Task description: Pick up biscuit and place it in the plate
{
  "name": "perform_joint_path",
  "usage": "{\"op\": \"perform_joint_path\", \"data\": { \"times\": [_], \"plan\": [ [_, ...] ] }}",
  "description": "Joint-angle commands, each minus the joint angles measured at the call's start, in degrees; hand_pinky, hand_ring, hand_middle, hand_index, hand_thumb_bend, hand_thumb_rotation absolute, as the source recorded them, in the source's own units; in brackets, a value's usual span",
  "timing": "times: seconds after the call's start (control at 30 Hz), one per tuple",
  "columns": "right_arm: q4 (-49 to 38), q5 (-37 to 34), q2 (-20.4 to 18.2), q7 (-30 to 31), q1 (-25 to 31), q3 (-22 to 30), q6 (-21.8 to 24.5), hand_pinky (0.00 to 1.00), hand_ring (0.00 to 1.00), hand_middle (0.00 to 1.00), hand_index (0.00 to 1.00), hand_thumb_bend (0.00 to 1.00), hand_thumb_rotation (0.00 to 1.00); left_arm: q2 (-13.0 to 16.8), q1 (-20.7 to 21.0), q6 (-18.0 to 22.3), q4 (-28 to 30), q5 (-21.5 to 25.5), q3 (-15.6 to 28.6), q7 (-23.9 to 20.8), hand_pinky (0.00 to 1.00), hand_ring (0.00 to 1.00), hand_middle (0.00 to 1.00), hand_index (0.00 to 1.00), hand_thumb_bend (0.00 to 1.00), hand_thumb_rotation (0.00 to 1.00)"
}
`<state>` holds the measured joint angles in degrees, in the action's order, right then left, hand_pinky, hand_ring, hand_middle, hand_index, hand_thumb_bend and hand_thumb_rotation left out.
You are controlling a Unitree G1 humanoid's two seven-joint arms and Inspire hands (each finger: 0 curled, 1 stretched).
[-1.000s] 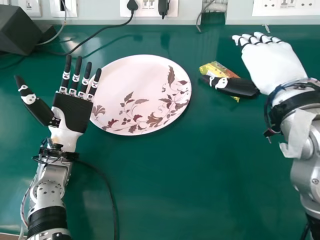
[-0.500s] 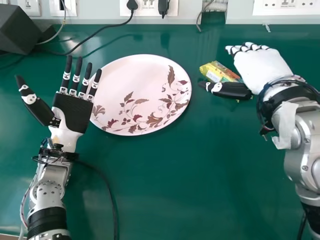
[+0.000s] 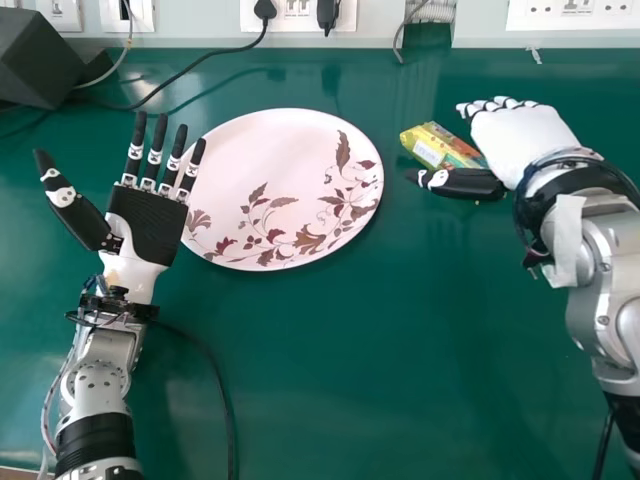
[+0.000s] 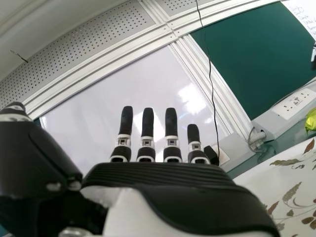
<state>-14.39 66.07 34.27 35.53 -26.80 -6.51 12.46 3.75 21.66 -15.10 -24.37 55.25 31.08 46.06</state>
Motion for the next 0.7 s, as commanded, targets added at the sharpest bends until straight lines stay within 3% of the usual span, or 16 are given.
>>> {"op": "perform_joint_path", "data": {
  "times": [0.0,0.33,0.67],
  "plan": [
    [1.0,0.4,0.8,-0.8,-1.1,-0.7,-0.1,0.93,0.95,1.00,1.00,0.98,0.76,-1.6,-3.4,-0.4,-3.6,-0.3,0.1,0.7,1.00,0.90,0.93,0.87,1.00,0.58],
    [5.3,0.6,0.9,-2.6,-2.3,-2.3,0.5,0.92,0.97,1.00,1.00,0.99,0.75,-1.5,-3.4,0.0,-4.1,-0.4,0.4,1.2,1.00,0.89,0.92,0.87,1.00,0.57],
    [8.4,1.0,0.7,-5.6,-2.6,-4.3,0.9,0.92,0.97,1.00,1.00,0.98,0.72,-1.3,-3.6,0.1,-4.6,-0.5,0.2,2.3,0.92,0.85,0.91,0.85,1.00,0.58]
  ]
}}
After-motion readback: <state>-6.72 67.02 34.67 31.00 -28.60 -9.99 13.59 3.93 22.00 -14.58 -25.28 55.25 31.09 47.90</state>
